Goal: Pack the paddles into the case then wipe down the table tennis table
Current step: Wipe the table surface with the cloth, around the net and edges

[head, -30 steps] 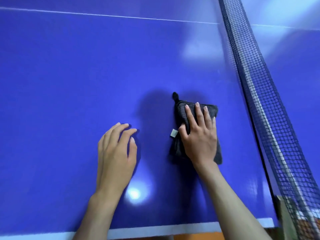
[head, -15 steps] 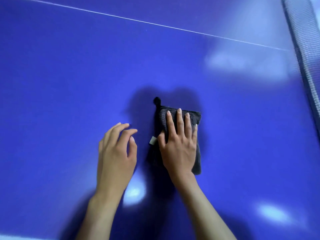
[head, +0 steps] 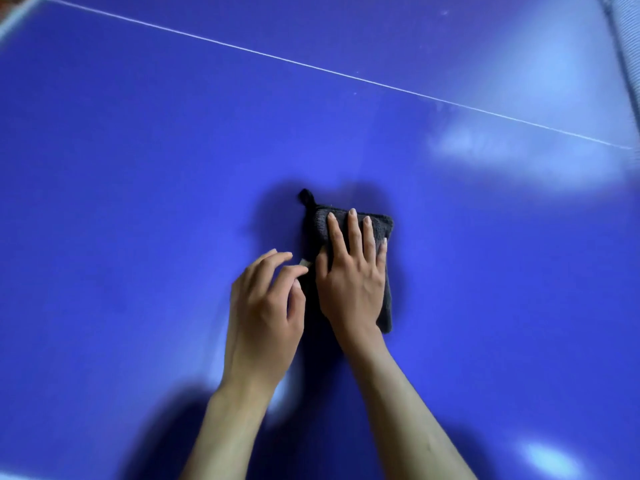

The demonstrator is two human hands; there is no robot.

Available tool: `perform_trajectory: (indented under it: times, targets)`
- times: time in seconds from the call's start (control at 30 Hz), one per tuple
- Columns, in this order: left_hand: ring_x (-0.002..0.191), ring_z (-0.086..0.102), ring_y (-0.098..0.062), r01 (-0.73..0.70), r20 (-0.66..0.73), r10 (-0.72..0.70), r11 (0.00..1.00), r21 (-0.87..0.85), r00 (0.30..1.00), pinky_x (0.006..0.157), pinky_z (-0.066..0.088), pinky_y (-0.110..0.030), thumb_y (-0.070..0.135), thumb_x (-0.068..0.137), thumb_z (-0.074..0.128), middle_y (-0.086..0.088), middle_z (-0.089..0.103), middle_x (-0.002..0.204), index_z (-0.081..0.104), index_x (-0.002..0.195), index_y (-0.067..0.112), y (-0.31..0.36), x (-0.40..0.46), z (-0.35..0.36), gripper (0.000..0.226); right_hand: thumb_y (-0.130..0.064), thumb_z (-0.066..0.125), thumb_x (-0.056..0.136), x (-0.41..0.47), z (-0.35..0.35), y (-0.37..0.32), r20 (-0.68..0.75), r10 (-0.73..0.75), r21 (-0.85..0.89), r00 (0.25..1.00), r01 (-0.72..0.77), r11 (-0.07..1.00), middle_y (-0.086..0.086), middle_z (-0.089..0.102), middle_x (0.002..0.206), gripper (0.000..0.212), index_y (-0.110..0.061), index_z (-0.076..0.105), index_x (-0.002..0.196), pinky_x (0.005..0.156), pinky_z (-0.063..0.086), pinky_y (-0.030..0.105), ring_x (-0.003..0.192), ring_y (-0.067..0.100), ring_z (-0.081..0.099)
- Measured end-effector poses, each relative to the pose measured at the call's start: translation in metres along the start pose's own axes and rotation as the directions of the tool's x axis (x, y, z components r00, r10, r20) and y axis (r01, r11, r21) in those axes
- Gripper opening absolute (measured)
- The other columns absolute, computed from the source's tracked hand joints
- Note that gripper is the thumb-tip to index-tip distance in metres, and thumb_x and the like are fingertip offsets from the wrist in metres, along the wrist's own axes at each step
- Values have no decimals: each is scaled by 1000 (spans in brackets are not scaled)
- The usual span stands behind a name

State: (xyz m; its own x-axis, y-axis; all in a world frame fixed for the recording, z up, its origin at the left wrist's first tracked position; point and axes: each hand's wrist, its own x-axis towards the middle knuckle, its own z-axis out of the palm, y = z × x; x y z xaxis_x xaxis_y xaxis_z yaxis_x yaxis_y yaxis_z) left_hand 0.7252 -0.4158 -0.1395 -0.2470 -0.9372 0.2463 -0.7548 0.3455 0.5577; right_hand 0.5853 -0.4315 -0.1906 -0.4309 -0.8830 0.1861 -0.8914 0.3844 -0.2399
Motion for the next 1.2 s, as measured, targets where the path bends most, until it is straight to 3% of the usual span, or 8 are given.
perform_trajectory:
  times: [0.2, 0.4, 1.2]
  targets:
    - [128, 57, -26, -42, 39, 42, 999, 2, 998, 103, 43, -41, 11, 97, 55, -4, 66, 127, 73, 112, 15, 10, 8, 17, 24, -40, 42, 98, 24, -3, 35, -16, 65, 50, 998, -64, 997, -1, 35, 168, 59, -36, 46, 157, 129, 19, 48, 158, 23, 27]
    - [129, 57, -26, -48, 72, 49, 999, -15, 996, 101, 43, -41, 13, 97, 54, -2, 65, 128, 73, 113, 15, 44, 10, 50, 25, -42, 40, 97, 22, -23, 114, -17, 107, 53, 994, -106, 993, -4, 34, 169, 60, -38, 46, 156, 129, 20, 46, 159, 20, 24]
    - [132, 53, -19, -185, 225, 187, 982, -32, 956, 108, 38, -36, 14, 98, 52, 2, 65, 127, 73, 113, 15, 325, -2, 258, 26, -44, 46, 94, 6, -124, 512, -48, 252, 21, 966, -251, 968, -6, 34, 169, 62, -39, 46, 156, 127, 25, 48, 158, 18, 26]
